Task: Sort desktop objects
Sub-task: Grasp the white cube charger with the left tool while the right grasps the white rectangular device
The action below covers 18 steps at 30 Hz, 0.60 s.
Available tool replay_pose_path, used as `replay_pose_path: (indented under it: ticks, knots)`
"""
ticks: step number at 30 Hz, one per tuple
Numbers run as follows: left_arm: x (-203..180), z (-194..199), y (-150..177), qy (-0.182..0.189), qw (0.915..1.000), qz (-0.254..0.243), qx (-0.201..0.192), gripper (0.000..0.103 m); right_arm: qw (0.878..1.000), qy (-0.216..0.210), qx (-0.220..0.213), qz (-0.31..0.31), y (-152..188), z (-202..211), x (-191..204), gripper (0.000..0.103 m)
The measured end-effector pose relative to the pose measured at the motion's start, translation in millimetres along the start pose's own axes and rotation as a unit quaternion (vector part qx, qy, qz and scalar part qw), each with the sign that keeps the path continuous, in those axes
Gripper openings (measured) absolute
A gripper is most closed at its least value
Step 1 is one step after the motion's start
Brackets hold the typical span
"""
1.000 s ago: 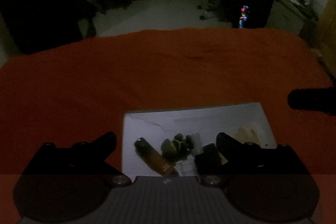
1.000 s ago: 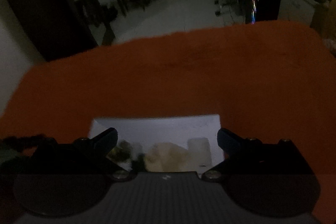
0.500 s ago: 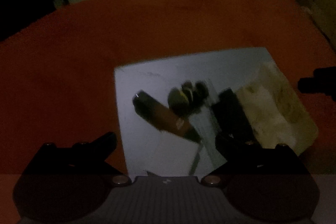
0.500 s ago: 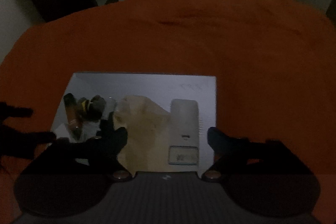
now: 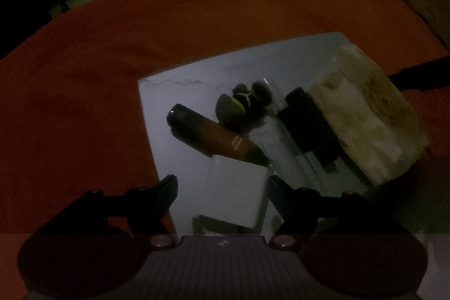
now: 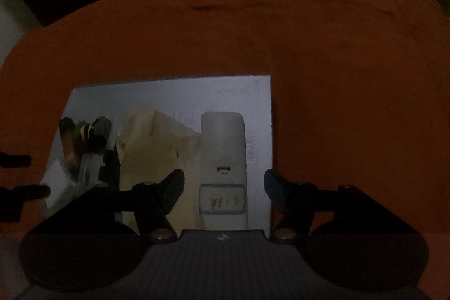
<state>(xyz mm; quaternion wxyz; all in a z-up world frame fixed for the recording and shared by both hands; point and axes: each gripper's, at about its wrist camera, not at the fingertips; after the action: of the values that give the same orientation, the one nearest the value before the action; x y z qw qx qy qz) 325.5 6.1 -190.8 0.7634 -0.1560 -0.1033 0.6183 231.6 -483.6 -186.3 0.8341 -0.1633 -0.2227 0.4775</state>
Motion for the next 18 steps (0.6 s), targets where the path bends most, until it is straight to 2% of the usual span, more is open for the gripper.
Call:
replay_pose_path:
  ticks: [1,3,5,11,16,18]
  knots:
    - [-0.1,1.5,1.0,-0.001,1.0000,-0.007,-0.005,0.067,1.000,0.001,0.001,0.000,-0.2,-1.8,0.0,0.066]
    - [-0.8,2.7,3.1,-0.005,0.9997,-0.022,-0.014,0.054,1.000,0.008,0.003,0.017,-1.7,-5.6,4.5,0.066]
    - [-0.1,0.0,3.9,-0.009,0.9996,-0.026,-0.011,0.050,1.000,0.010,-0.004,0.026,-2.0,-7.2,7.6,0.066]
    - [-0.4,-8.8,5.4,-0.004,0.9994,-0.033,-0.003,0.050,1.000,0.004,0.000,0.010,-9.8,-16.1,8.6,0.066]
    - [-3.7,-18.2,9.4,0.008,0.9985,-0.055,0.004,0.055,1.000,-0.001,0.016,0.004,-14.5,-24.8,10.8,0.066]
    - [-2.3,-24.3,11.3,0.012,0.9988,-0.046,0.010,0.056,1.000,-0.002,0.019,0.012,-15.5,-27.1,12.8,0.066]
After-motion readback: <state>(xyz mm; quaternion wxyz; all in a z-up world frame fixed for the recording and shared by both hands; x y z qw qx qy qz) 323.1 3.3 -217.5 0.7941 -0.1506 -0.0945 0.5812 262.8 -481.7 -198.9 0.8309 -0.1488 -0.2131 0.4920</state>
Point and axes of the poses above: each gripper's, at about its wrist camera, not at the fingertips, and z roughly against the way its jaws point, x to its left, y to its underside, and after that the axes turned 12 degrees about z, right-handed
